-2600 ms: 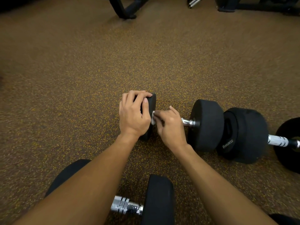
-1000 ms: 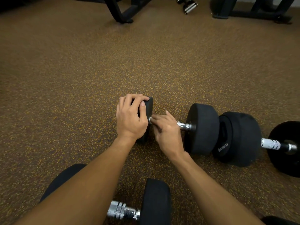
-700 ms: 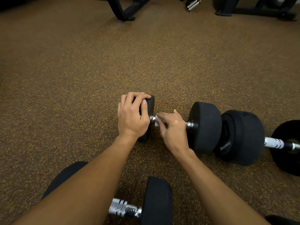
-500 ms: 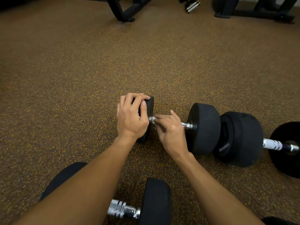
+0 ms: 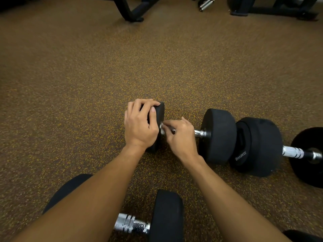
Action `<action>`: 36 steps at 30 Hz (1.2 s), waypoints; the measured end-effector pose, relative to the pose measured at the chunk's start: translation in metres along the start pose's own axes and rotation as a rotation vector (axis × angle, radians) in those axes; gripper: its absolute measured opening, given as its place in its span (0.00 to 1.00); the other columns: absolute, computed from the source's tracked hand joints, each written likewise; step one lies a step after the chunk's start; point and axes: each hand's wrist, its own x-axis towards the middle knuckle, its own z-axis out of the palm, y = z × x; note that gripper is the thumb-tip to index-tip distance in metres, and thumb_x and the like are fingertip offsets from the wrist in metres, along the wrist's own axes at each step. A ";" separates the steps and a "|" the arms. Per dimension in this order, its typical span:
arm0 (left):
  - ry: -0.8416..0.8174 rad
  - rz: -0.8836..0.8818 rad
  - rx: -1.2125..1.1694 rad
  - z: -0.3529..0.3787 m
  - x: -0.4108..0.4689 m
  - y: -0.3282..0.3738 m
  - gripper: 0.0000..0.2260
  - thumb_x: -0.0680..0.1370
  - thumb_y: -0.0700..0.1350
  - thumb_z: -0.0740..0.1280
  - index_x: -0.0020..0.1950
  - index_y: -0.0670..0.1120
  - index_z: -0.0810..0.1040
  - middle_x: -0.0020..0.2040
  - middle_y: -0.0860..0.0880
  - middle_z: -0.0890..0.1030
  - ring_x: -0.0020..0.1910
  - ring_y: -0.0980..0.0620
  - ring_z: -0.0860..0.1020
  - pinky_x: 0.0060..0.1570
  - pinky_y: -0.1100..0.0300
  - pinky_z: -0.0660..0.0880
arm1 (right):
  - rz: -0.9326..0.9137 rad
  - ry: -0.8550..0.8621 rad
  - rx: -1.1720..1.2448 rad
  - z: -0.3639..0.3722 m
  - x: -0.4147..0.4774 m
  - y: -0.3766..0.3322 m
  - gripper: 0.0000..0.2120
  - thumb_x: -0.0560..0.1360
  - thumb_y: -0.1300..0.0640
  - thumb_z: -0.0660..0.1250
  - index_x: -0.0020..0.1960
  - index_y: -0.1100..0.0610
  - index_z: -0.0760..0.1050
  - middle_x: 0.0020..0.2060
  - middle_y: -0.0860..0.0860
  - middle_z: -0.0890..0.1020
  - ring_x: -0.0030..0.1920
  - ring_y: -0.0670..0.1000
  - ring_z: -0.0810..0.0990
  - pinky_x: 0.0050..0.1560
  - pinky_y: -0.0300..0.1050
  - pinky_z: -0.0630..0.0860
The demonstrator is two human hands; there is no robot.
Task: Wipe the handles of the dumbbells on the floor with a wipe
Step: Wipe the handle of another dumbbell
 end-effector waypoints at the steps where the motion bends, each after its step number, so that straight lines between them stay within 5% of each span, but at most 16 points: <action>1: -0.001 0.000 0.001 0.000 0.000 0.001 0.11 0.84 0.45 0.62 0.60 0.51 0.83 0.59 0.52 0.80 0.60 0.48 0.75 0.60 0.47 0.73 | 0.045 -0.012 0.014 -0.001 0.004 -0.004 0.07 0.80 0.57 0.73 0.55 0.54 0.88 0.49 0.49 0.89 0.48 0.52 0.85 0.75 0.54 0.67; 9: 0.001 -0.005 0.009 0.000 0.000 -0.001 0.12 0.84 0.45 0.62 0.61 0.52 0.83 0.59 0.53 0.80 0.60 0.49 0.74 0.60 0.48 0.72 | 0.063 -0.034 0.011 -0.020 -0.006 0.003 0.05 0.80 0.61 0.73 0.53 0.54 0.87 0.43 0.46 0.87 0.45 0.47 0.82 0.78 0.49 0.62; 12: -0.003 -0.008 0.011 0.000 -0.001 0.000 0.12 0.84 0.46 0.62 0.61 0.52 0.83 0.59 0.53 0.80 0.60 0.49 0.74 0.61 0.48 0.72 | 0.155 -0.030 0.014 -0.025 -0.002 0.001 0.06 0.79 0.61 0.73 0.54 0.56 0.87 0.46 0.50 0.88 0.48 0.52 0.83 0.67 0.55 0.77; 16: -0.006 -0.010 0.007 0.000 0.000 0.000 0.11 0.83 0.45 0.62 0.61 0.51 0.83 0.60 0.52 0.80 0.60 0.48 0.74 0.60 0.47 0.73 | 0.132 -0.190 0.008 -0.023 0.009 -0.009 0.08 0.82 0.58 0.70 0.57 0.54 0.87 0.47 0.51 0.88 0.49 0.52 0.83 0.56 0.51 0.80; 22: -0.004 -0.009 0.009 -0.002 -0.002 0.001 0.12 0.84 0.46 0.62 0.61 0.51 0.83 0.60 0.53 0.80 0.61 0.49 0.74 0.60 0.49 0.73 | 0.206 -0.093 -0.069 -0.030 0.000 -0.004 0.10 0.81 0.61 0.68 0.56 0.56 0.87 0.50 0.54 0.88 0.53 0.56 0.83 0.59 0.55 0.81; 27: -0.010 -0.018 0.009 -0.001 -0.002 0.000 0.12 0.83 0.46 0.62 0.61 0.51 0.83 0.60 0.53 0.80 0.61 0.49 0.74 0.60 0.48 0.73 | 0.212 -0.185 -0.029 -0.026 0.007 -0.010 0.11 0.83 0.59 0.67 0.61 0.56 0.86 0.53 0.53 0.88 0.56 0.55 0.84 0.62 0.54 0.80; 36: -0.006 -0.013 -0.001 0.000 -0.002 0.000 0.12 0.83 0.46 0.61 0.61 0.51 0.83 0.60 0.52 0.80 0.61 0.49 0.74 0.60 0.49 0.72 | 0.208 -0.091 -0.056 -0.024 0.001 -0.009 0.10 0.82 0.61 0.66 0.57 0.58 0.86 0.49 0.55 0.88 0.51 0.57 0.83 0.58 0.56 0.81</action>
